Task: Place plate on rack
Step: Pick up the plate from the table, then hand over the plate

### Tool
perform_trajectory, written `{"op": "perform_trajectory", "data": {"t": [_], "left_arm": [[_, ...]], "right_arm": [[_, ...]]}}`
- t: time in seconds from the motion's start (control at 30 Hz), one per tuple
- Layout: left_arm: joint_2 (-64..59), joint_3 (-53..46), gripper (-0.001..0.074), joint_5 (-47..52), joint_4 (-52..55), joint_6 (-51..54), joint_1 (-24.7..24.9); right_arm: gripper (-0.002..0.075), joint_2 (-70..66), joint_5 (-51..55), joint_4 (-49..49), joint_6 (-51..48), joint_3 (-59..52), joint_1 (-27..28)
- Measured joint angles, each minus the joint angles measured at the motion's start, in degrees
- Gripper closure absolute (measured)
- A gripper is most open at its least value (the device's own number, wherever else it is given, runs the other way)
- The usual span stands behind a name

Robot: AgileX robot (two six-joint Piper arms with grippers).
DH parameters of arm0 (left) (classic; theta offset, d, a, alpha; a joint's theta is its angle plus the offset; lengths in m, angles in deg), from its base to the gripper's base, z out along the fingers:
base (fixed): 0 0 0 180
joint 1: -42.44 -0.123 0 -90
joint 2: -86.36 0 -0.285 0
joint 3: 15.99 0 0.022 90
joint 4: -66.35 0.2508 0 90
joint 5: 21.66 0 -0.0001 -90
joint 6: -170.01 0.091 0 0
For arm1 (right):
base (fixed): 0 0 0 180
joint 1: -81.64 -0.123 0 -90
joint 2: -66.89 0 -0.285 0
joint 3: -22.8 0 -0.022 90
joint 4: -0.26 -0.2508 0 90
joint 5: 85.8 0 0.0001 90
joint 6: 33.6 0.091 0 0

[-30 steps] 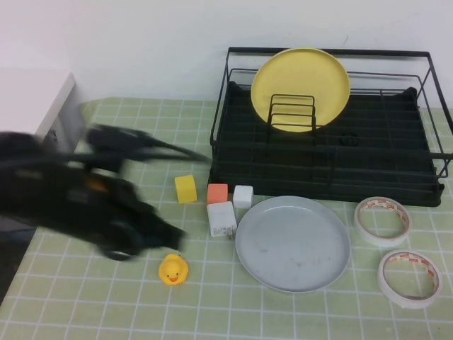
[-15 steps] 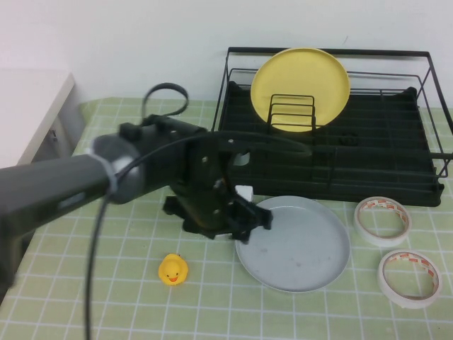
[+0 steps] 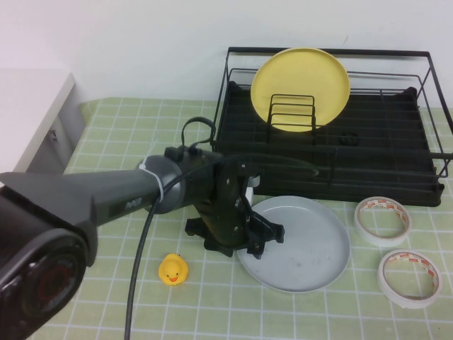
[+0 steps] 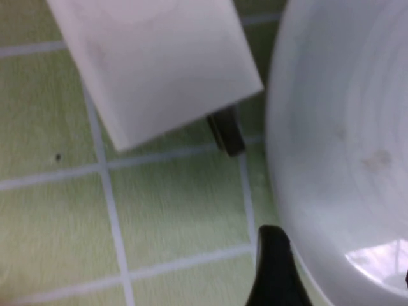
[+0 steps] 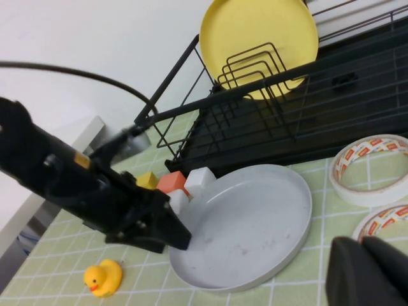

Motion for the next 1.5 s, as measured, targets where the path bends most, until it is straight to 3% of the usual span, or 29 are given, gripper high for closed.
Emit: {"op": "perform_trajectory", "data": {"t": [0.43,0.53,0.7,0.97,1.1,1.33,1.5], "left_arm": [[-3.69,0.84,0.0363,-4.07,0.39,-1.74,0.00],[-3.93,1.10,0.0433,-3.72,1.03,-2.31,0.00],[-4.17,1.16,0.0668,-3.65,1.09,-3.43,-0.12],[-3.08,1.14,0.0719,-3.46,-0.78,-3.08,-0.25],[-0.27,1.12,0.0730,-2.30,-7.56,4.02,-2.15],[1.94,-1.14,0.0731,0.11,-28.56,26.85,-7.20],[3.87,-3.16,0.0731,2.07,-37.87,40.21,-7.99]], "right_arm": [[0.0717,0.00,0.09,-0.22,-0.21,0.00,0.00],[0.0717,0.00,0.09,-0.22,-0.21,0.00,0.00],[0.0717,0.00,0.09,-0.22,-0.21,0.00,0.00],[0.0717,0.00,0.13,-0.30,-0.21,0.00,0.00],[0.0717,0.00,0.13,-0.71,-0.21,0.00,0.00],[0.0717,0.00,0.77,-2.25,0.20,0.00,0.00],[0.0694,0.00,5.10,-4.11,4.24,0.00,0.00]]}}
